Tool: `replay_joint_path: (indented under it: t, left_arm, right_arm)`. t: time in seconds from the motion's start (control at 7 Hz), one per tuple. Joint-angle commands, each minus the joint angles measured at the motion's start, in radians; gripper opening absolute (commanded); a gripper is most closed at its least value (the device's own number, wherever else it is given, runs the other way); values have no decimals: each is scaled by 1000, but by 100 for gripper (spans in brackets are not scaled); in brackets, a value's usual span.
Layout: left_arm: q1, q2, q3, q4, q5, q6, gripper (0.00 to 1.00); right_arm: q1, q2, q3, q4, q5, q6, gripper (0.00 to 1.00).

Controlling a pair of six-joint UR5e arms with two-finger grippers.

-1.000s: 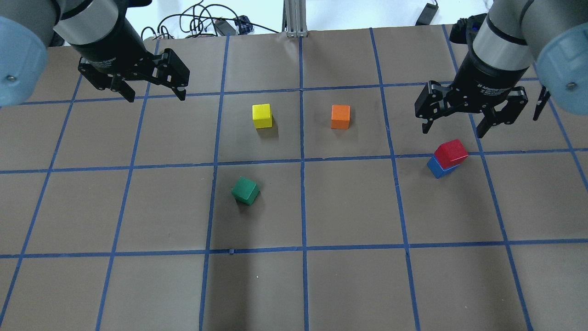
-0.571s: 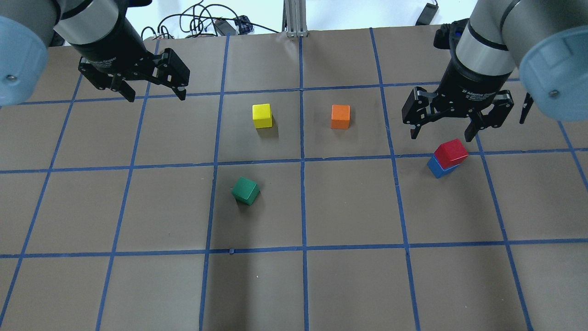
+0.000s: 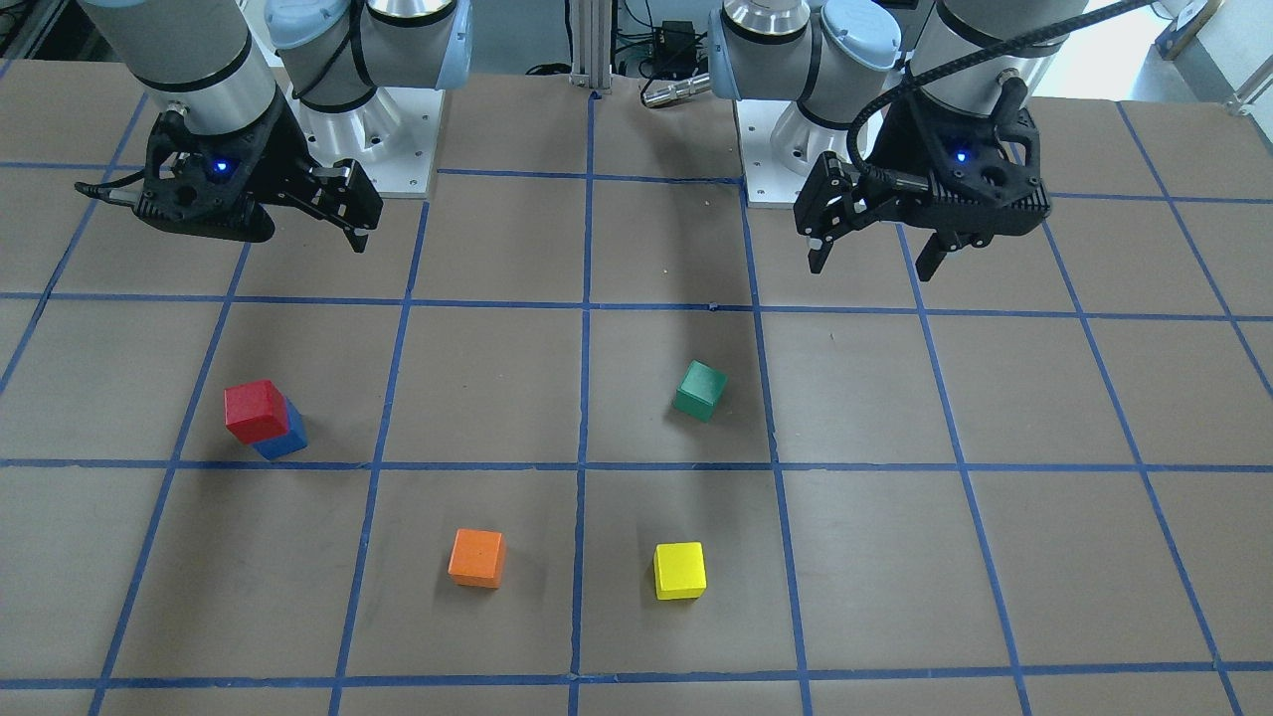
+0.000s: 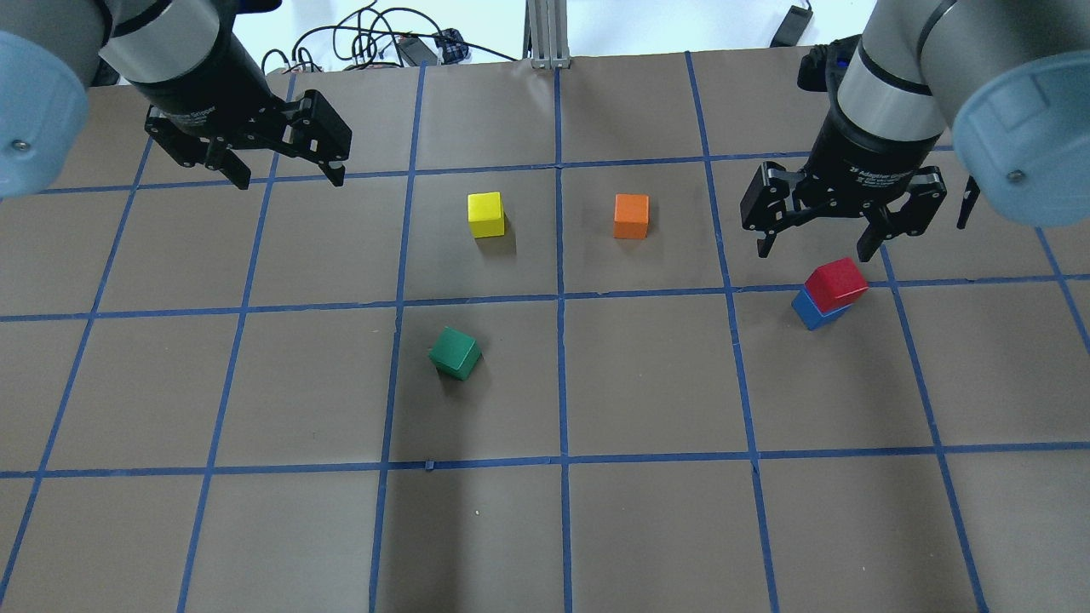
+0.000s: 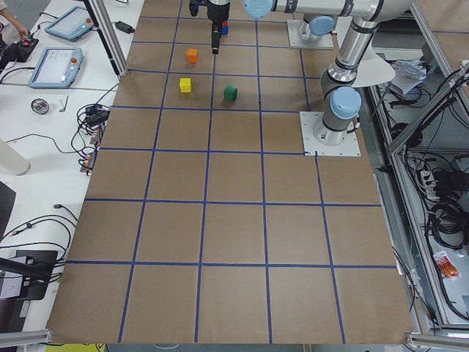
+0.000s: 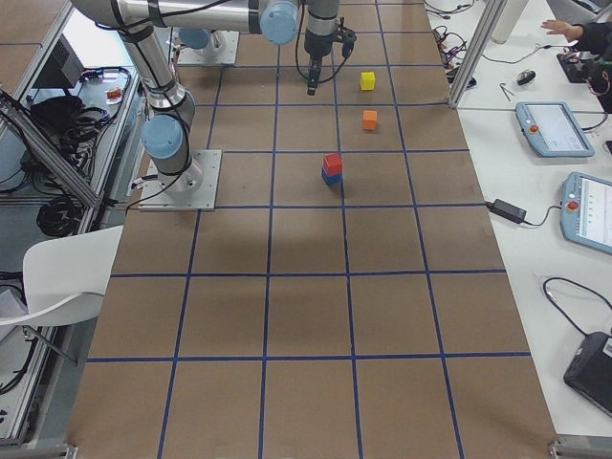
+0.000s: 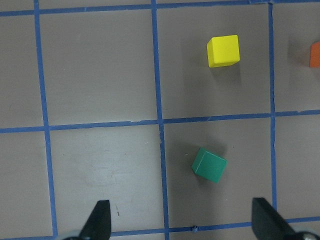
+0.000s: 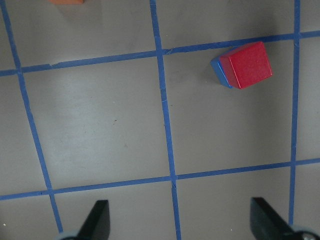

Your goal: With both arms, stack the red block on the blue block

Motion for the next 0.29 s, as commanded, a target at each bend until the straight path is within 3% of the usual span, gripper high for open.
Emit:
replay_joint_path:
  t: [0.0, 0.14]
  left_arm:
    - [0, -2, 0, 0, 0, 0, 100]
    - [0, -2, 0, 0, 0, 0, 100]
  right_arm:
    - [-3, -3, -2, 2, 1, 0, 100]
    - [-5, -4, -1, 2, 1, 0, 100]
